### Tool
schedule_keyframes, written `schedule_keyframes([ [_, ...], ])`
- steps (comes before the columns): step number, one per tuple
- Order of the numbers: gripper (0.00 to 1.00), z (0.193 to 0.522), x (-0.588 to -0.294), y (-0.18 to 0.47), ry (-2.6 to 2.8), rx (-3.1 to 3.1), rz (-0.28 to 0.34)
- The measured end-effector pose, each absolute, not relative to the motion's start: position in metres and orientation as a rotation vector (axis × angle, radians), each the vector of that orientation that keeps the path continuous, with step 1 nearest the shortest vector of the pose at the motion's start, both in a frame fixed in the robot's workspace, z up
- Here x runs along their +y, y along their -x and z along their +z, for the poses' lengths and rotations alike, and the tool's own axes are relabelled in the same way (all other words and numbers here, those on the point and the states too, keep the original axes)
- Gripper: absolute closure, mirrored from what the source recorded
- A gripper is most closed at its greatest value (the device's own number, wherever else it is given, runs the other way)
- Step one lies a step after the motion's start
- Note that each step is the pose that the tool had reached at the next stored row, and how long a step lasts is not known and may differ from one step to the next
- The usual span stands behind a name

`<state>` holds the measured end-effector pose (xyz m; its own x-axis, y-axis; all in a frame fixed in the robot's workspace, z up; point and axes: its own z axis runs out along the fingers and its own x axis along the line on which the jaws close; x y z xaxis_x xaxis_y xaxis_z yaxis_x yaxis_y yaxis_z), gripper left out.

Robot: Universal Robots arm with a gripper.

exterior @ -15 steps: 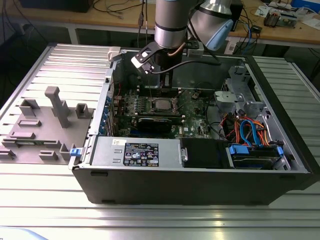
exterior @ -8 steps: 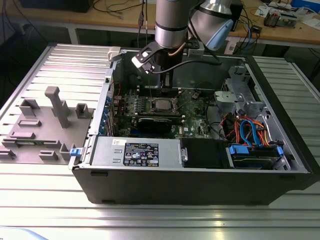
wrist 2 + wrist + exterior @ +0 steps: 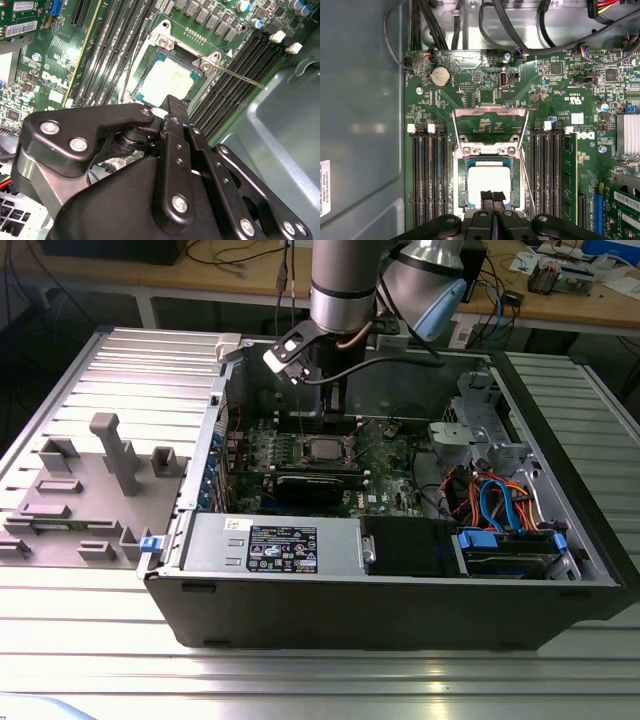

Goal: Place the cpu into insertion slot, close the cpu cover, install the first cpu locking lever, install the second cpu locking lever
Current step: 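Close the cpu cover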

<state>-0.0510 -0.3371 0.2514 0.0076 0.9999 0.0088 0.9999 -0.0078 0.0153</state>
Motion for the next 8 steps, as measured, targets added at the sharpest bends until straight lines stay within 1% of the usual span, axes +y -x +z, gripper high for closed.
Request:
schedule_keyframes([
  [8,0.89,0.2525,-0.3372,0.0510,-2.227,2.210,0.027],
])
